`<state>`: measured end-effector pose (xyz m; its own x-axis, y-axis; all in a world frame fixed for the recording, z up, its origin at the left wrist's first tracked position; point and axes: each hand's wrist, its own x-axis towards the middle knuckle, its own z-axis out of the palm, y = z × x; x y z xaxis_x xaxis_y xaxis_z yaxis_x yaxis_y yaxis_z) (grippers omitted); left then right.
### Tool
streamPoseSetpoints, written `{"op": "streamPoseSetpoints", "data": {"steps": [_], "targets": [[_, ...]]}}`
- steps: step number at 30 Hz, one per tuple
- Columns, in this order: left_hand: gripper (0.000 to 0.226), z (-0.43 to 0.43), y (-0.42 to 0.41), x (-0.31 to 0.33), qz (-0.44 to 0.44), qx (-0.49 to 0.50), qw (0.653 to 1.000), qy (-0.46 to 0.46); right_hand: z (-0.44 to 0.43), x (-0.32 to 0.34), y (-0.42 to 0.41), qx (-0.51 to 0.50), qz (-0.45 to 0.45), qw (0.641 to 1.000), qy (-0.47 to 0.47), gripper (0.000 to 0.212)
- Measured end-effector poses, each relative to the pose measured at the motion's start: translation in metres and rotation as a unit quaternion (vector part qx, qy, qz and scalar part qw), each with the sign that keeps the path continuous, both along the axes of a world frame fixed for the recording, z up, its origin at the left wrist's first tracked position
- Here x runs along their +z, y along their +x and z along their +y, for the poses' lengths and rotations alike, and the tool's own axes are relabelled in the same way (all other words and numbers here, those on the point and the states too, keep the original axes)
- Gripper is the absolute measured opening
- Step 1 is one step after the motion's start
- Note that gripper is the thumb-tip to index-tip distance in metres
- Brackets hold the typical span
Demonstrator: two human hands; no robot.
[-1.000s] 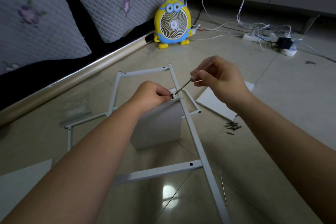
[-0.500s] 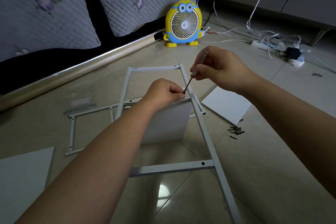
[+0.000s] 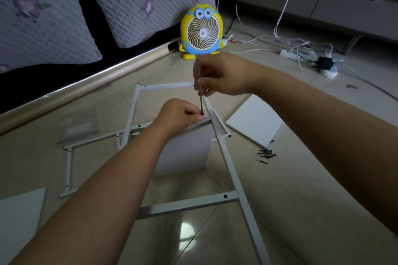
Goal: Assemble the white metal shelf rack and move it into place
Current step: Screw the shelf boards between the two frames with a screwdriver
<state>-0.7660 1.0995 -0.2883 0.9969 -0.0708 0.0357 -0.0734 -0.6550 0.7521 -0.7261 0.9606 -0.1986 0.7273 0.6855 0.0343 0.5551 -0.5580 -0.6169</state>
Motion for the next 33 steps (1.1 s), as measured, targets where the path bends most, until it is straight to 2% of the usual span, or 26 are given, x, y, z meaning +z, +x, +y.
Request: {"op": "streamPoseSetpoints", "data": {"steps": [5,10,13,15,19,22,25,28,33], "targets": [[0.018,-0.001,0.001,-0.001,0.0,0.01,1.0,-0.017,-0.005,-0.001,-0.002,-0.02,0.014,0.999,0.021,0.007],[0.015,-0.001,0.002,0.0,-0.006,0.014,1.0,-0.022,0.001,-0.005,-0.006,-0.024,-0.08,0.997,-0.002,0.003],[0.02,0.0,0.003,-0.001,-0.001,0.015,1.0,0.005,0.006,-0.004,-0.009,-0.036,-0.117,0.992,-0.016,0.009],[0.021,0.0,0.005,0.0,0.001,0.003,0.999,0.049,0.008,-0.002,-0.011,-0.04,-0.146,0.988,-0.036,0.009],[0.019,0.006,0.006,0.001,0.023,-0.042,0.988,0.149,0.01,-0.001,-0.013,-0.052,-0.194,0.978,-0.049,0.021],[0.024,0.01,0.002,-0.003,0.027,-0.068,0.968,0.241,0.01,-0.002,-0.014,-0.052,-0.189,0.98,-0.047,0.006],[0.023,0.006,-0.003,-0.004,-0.005,-0.077,0.949,0.306,0.009,0.004,-0.012,-0.033,-0.185,0.98,-0.07,0.033],[0.025,0.001,-0.005,-0.006,-0.046,-0.09,0.927,0.36,0.013,0.015,-0.011,-0.007,-0.199,0.968,-0.151,0.024],[0.027,-0.003,-0.007,-0.01,-0.057,-0.081,0.905,0.413,0.017,0.029,-0.013,0.017,-0.156,0.966,-0.207,0.018]]}}
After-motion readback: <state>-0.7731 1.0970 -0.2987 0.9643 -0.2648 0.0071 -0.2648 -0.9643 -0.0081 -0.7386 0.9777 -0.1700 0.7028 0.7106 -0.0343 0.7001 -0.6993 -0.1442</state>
